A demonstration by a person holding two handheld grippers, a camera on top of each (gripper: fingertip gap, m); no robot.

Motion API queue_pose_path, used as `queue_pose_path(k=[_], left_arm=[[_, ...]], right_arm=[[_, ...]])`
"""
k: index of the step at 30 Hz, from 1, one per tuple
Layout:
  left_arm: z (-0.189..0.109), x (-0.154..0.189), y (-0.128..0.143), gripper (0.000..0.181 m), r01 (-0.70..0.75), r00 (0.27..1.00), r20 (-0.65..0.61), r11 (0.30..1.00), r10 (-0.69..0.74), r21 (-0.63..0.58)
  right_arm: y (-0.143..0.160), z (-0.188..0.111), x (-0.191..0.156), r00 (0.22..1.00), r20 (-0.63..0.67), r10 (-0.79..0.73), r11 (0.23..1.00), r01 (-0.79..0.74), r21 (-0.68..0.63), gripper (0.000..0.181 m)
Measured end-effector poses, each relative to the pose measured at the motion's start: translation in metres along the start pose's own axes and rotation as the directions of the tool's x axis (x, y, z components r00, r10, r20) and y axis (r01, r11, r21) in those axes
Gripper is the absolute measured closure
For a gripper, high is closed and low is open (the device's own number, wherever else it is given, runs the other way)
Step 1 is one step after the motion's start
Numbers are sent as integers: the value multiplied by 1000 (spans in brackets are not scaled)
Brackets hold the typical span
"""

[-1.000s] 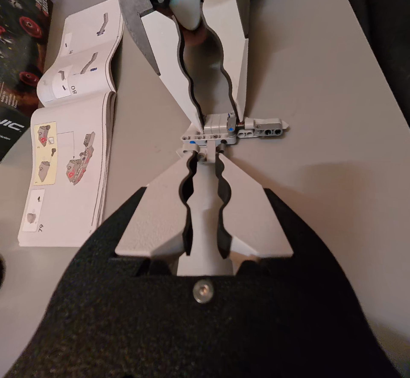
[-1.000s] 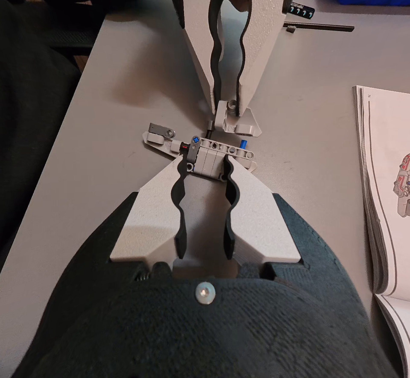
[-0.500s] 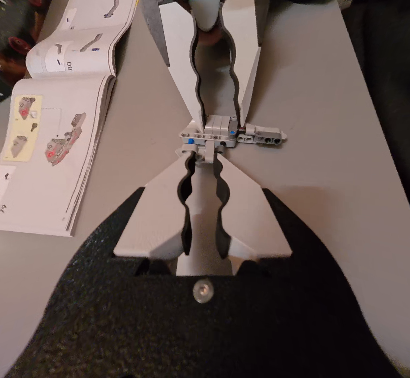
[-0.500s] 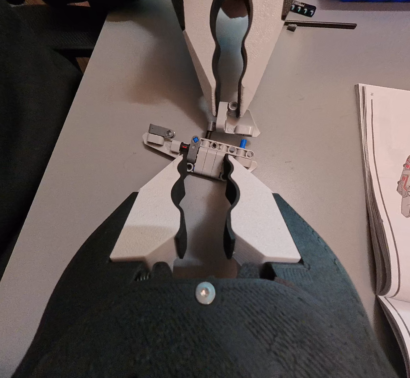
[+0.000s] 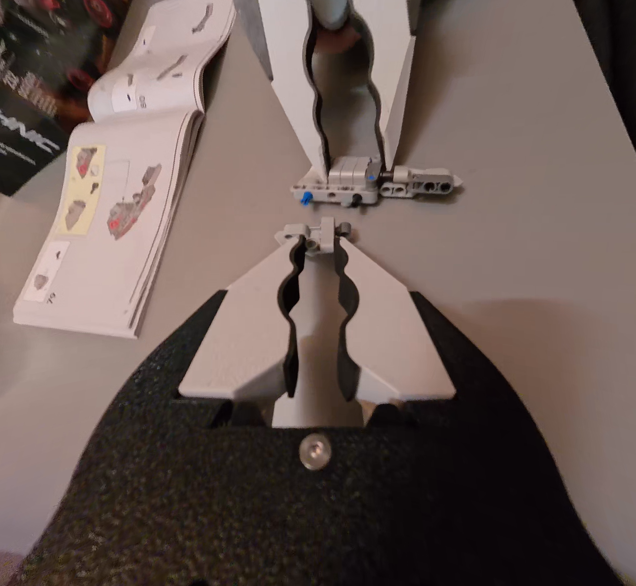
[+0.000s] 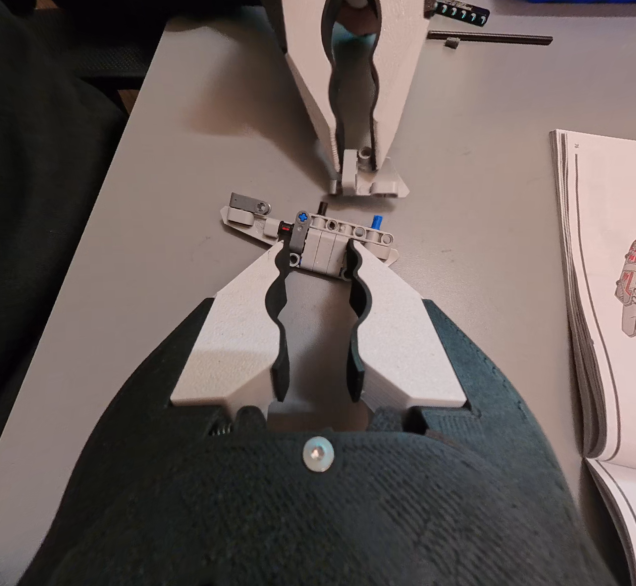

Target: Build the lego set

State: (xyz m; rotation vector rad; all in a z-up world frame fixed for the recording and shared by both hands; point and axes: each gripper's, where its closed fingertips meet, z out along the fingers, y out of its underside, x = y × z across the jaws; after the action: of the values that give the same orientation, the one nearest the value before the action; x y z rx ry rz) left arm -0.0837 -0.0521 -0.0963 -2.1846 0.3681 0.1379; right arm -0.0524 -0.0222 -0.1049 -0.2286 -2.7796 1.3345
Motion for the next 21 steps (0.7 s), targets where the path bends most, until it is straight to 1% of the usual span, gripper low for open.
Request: queue_pose_path(k=[3,5,7,9,11,14,15,17,19,20,21], left_arm=[[-3,1,2,168,57,998,-13,998,-57,-12],[-3,2,-5,168,51,999,-16,999,-51,8],[-1,4,-11,168,21,1000,-22,999,-21,28],[3,7,-9,168,15,999,-39,1000,-15,1],[7,11,-1,168,17,998,-58,999,-20,-45],[11,18,4,167,16,995,-92,998,-23,-67],[11,17,4,166,12,996,-84,998,-17,-60],[9,16,5,157,0,999,-50,998,-3,-58],[3,15,6,149,-29,999,13,997,30,-72],[-1,16,6,151,-68,996,52,994,72,-85],[-4,20,2,159,-132,986,93,987,140,-93]], right_arm=[[0,-1,0,1000,-2,-5,1000,5,1,147],[0,-2,-5,999,42,-2,1000,2,4,143],[-4,-8,-3,998,56,24,999,-27,43,138],[-10,-18,-1,995,59,75,992,-80,92,137],[-12,-21,-2,997,35,65,992,-68,106,137],[-9,-14,-2,1000,-14,8,998,-7,64,134],[-8,-11,-2,1000,-19,3,998,-2,57,134],[-8,-7,-2,1000,-18,7,999,-6,54,135],[-5,-5,-2,1000,-20,-2,999,3,40,137],[-5,-5,-2,1000,-26,-10,999,11,38,138],[-5,-5,-2,999,-30,-11,999,12,40,139]])
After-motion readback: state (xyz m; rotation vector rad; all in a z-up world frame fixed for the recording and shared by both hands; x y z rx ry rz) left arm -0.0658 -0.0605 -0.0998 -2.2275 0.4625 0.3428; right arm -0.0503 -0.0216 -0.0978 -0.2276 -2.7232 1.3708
